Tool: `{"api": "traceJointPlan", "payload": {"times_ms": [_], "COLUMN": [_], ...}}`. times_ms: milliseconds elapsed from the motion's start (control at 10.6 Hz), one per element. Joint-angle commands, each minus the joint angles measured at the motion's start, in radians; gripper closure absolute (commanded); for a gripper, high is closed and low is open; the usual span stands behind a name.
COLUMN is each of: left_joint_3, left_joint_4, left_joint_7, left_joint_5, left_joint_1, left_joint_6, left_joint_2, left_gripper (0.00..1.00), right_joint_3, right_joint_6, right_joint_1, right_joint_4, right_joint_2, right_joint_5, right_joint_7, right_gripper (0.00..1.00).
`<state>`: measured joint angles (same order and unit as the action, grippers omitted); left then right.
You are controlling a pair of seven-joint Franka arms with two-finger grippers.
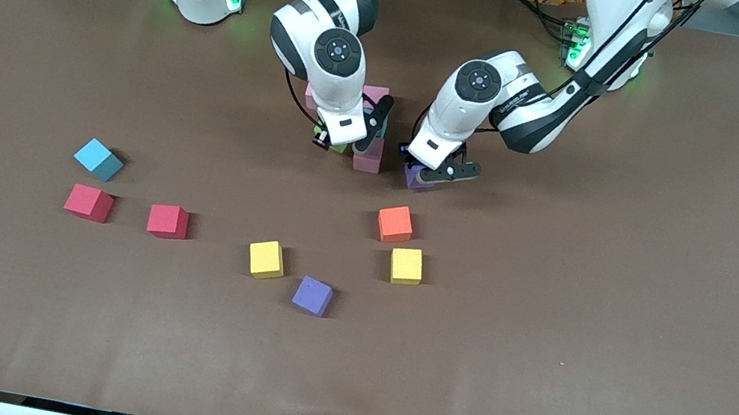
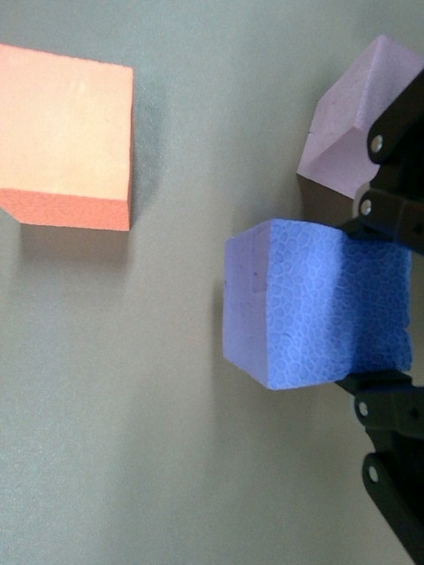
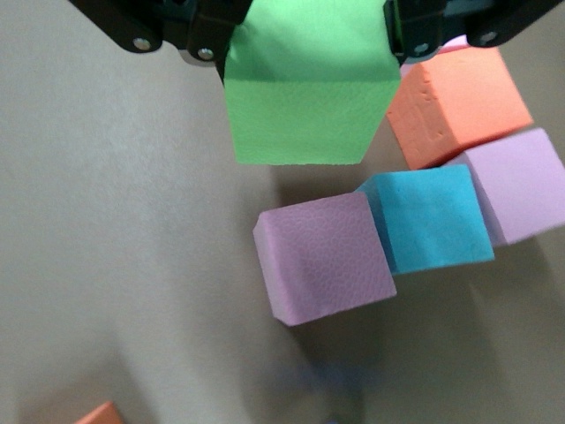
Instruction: Form number 2 with 11 blocks
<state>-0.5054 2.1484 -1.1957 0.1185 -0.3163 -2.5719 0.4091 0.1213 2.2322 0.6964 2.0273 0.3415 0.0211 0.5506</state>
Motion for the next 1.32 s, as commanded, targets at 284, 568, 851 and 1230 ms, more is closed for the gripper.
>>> {"api": "traceJointPlan", "payload": {"times_ms": [284,568,851,1230], "left_joint_3": [-0.004,-0.004,-0.004,-0.004], "left_joint_4": [0.002,0.001,-0.002,-0.022], "left_joint_7": [-0.012,-0.012,-0.012,-0.024], "left_joint_5": [-0.017,-0.017,-0.017,-0.017], "left_joint_1": [-0.001,-0.003,-0.004,-0.017], "left_joint_6": [0.018,0.018,0.018,0.018], "left_joint_2": [-0.010,-0.009,-0.007,0.008], "left_gripper": [0.89,0.89,0.89,0.89], "right_joint_3": [0.001,0.000,-0.005,-0.008], "right_joint_6": [0.055,0.070,0.063,0.061], "right_joint_1": [-0.022,-0.014,0.002,0.023], "right_joint_4": [0.048,0.041,0.018,-0.028], "right_joint_2": [-0.013,0.028,0.063,0.102], "right_joint_5": [-0.018,-0.007,-0.004,-0.003], "right_joint_7": [0.190,0.195,0.181,0.143], "right_gripper": [1.00,1.00,1.00,1.00]}}
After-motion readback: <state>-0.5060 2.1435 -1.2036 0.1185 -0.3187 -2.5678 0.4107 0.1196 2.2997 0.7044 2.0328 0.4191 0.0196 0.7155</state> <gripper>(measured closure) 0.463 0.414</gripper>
